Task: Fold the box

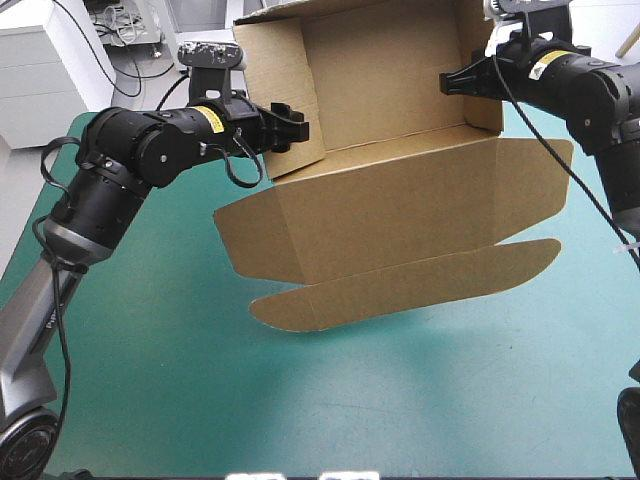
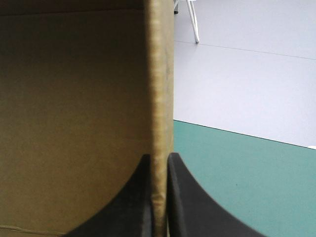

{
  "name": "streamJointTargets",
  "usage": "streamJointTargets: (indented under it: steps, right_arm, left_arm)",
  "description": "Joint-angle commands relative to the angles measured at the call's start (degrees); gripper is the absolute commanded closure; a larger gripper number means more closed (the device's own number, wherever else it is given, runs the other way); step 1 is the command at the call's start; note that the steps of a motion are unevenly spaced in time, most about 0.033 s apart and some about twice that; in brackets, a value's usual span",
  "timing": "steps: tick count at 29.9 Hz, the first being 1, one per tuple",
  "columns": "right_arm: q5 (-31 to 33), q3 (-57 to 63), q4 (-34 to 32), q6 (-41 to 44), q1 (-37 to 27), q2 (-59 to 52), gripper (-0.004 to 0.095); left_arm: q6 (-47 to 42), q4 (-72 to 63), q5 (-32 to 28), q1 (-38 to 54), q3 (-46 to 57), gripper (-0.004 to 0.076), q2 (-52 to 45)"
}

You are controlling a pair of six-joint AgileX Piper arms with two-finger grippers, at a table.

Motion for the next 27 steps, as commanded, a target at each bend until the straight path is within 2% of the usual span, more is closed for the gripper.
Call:
streamJointTargets:
  steps: [1, 12, 20, 23, 27]
  right_arm:
    - [-6.3, -1.6, 1.9, 1.8, 0.1, -2.3, 0.0918]
    - [-5.5, -1.6, 0.6, 1.1, 0.1, -1.3, 0.0920]
    - [-1.3, -1.6, 3.3, 1.1, 0.1, 1.5, 0.0924]
    - [2.4, -1.6, 3.3, 0.9, 0.1, 3.1, 0.0924]
    - [10.5, -1.6, 3.9, -0.3, 0.1, 5.8, 0.0924]
  left_arm:
    - [-5.7, 5.1, -5.5, -2.1, -3.4, 0.0272, -1.3]
    - [-5.6, 5.0, -5.4, -2.5, -3.8, 0.0481, -1.3]
    - [-5.2, 5.8, -5.4, -2.5, -3.8, 0.0734, -0.9]
    - [-5.2, 6.4, -4.5, -2.5, -3.8, 0.0729, 0.1]
    - [-4.9, 8.0, -0.9, -2.5, -3.8, 0.0729, 2.5]
